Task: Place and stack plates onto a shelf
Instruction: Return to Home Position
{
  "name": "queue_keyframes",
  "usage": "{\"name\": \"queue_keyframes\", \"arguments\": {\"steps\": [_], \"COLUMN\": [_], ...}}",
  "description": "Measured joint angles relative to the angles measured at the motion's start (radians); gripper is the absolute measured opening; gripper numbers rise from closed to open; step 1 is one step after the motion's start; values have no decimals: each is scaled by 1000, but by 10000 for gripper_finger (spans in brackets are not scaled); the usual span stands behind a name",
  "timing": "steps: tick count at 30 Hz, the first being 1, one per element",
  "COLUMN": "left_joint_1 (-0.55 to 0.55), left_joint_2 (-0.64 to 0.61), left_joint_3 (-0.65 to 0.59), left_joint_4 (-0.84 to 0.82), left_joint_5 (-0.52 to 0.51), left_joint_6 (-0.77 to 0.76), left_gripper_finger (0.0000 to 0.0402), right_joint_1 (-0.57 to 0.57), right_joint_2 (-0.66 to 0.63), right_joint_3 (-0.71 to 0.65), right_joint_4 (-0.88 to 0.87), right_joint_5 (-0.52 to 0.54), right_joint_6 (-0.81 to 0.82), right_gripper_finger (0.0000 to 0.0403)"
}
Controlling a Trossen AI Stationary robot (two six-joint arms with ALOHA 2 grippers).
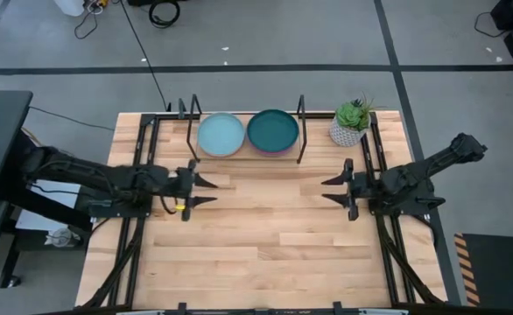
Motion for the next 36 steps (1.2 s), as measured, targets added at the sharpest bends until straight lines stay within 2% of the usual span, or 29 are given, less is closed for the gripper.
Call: {"name": "queue_keyframes", "arguments": {"steps": [5, 7, 13, 19, 25, 30, 36], "left_joint_1": [-9, -16, -36, -40, -68, -100, -116], "left_joint_2": [-142, -210, -347, -467, -555, -639, -671], "left_joint_3": [-105, -148, -259, -332, -374, -400, -400], "left_joint_4": [45, 40, 160, 143, 144, 107, 119], "left_joint_5": [-13, -14, -31, -33, -30, -29, -27], "left_joint_6": [0, -1, 0, -14, -19, -13, -15], "left_gripper_finger": [171, 171, 171, 171, 171, 149, 126], "right_joint_1": [-3, -10, -24, -26, -26, -26, -26], "right_joint_2": [-123, -168, -296, -329, -333, -333, -333], "right_joint_3": [-4, 0, -3, -1, -9, -58, -110], "right_joint_4": [-118, -125, -117, -22, -113, -122, -121], "right_joint_5": [35, 54, 43, 100, 104, 169, 135], "right_joint_6": [-14, -16, -51, -41, 13, 122, 125], "right_gripper_finger": [180, 180, 180, 180, 181, 181, 181]}}
